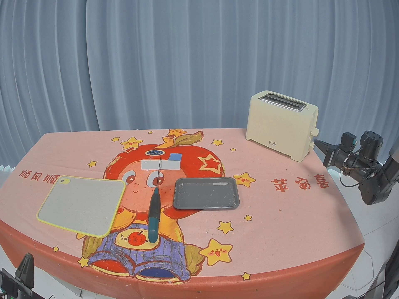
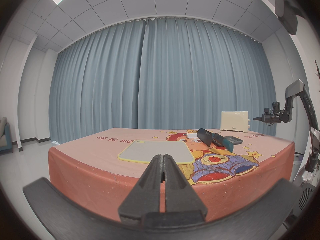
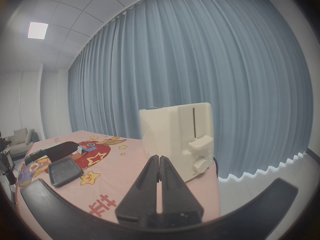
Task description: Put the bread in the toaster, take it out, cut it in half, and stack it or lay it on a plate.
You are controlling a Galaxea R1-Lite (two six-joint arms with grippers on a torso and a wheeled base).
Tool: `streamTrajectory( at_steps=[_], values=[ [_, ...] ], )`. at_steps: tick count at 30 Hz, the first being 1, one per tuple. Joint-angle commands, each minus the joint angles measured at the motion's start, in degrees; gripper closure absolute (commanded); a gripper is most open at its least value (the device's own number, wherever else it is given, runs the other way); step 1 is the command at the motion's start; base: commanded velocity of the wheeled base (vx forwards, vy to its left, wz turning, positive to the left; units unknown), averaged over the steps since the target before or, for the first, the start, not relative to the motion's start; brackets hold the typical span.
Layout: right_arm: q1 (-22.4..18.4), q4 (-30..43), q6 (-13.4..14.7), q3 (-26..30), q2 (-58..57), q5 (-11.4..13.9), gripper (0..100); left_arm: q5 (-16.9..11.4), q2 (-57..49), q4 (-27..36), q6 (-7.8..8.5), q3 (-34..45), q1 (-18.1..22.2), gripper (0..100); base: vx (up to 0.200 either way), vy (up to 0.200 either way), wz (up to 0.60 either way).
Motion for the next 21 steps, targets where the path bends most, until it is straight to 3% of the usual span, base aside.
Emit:
streamTrajectory(
  at_steps=[1, 5, 7, 11, 21],
  values=[
    [-2.7, -0.5, -0.2, -1.1, 2.2, 0.9, 100, 0.0, -0.2, 0.0, 0.02, 1.0, 0.1, 100, 0.0, 0.0, 0.0],
    [-2.7, -0.2, -0.1, -3.5, 4.4, -0.6, 100, 0.0, -0.2, 0.0, -0.07, 1.0, 0.1, 100, 0.0, 0.0, 0.0],
    [-2.1, -0.5, -0.2, -4.6, 5.8, -3.7, 100, 0.0, -0.2, 0.0, 0.02, 1.0, 0.0, 100, 0.0, 0.0, 0.0],
    [-1.0, -0.6, -0.2, -5.3, 7.1, -6.5, 100, 0.0, -0.2, 0.0, 0.02, 1.0, 0.0, 100, 0.0, 0.0, 0.0],
    [-0.6, -0.6, -0.2, -7.8, 9.9, -7.4, 100, 0.0, -0.3, 0.0, 0.02, 1.0, 0.0, 100, 0.0, 0.0, 0.0]
  ],
)
